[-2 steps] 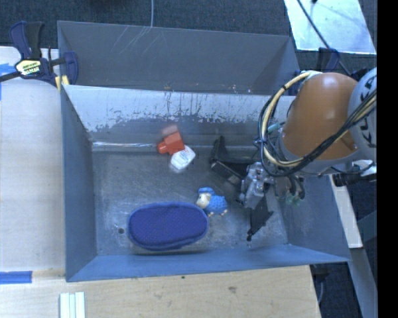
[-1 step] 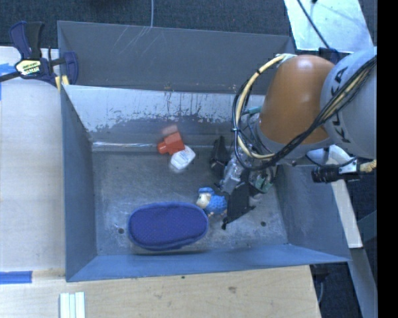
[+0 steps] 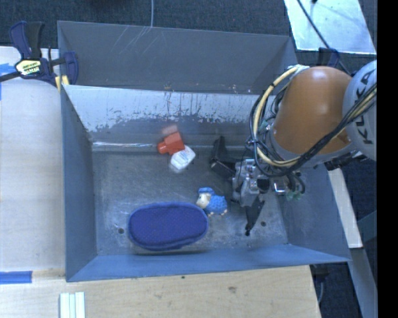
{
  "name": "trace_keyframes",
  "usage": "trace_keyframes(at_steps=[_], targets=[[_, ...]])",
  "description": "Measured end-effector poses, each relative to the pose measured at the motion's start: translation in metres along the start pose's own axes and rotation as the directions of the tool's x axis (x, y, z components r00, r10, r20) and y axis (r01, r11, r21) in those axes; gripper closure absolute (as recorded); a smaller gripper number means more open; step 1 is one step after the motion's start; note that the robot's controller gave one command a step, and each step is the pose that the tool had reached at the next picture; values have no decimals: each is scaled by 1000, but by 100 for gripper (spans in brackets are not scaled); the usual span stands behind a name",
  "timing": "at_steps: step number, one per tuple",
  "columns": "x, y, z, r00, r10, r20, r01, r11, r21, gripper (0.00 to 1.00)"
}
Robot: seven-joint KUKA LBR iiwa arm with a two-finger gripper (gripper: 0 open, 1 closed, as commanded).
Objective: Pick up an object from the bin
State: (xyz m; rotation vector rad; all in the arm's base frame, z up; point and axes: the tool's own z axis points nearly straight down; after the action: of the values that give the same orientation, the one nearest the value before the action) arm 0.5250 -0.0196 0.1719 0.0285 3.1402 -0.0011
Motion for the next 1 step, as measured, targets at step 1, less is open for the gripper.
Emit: trace_keyframes(at_steps=[1], targets=[[-9,58,-17,957,-289,6,289,957,-1,100]])
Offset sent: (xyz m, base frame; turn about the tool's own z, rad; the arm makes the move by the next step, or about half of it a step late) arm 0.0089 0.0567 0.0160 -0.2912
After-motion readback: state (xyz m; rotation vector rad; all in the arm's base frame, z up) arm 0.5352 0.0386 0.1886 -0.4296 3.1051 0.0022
